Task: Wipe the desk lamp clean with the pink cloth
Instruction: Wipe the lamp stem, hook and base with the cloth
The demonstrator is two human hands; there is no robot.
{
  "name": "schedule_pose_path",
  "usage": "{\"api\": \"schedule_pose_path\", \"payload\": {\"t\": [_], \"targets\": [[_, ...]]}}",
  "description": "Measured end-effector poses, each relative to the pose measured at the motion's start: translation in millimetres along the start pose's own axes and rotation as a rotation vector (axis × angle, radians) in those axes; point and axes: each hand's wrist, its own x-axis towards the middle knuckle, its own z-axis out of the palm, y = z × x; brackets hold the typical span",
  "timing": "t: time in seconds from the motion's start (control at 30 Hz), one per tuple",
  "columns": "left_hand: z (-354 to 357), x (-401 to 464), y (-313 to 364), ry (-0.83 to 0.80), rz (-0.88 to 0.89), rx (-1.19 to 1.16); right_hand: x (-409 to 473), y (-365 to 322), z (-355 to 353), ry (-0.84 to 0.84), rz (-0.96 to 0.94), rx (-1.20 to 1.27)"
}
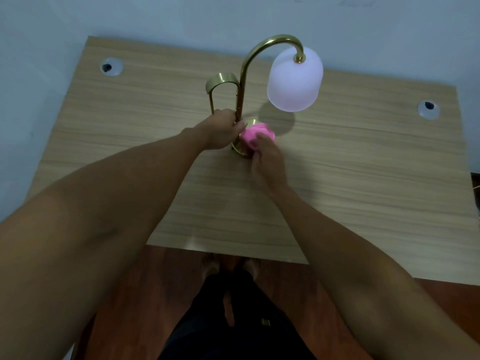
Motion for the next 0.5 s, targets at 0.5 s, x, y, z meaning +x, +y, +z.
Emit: {"api": "schedule_pose_path", "payload": {"t": [0.5], "targets": [[14, 1, 12, 0.060, -0.142, -0.193, -7, 29, 1, -0.412, -0.497, -0.573]]}}
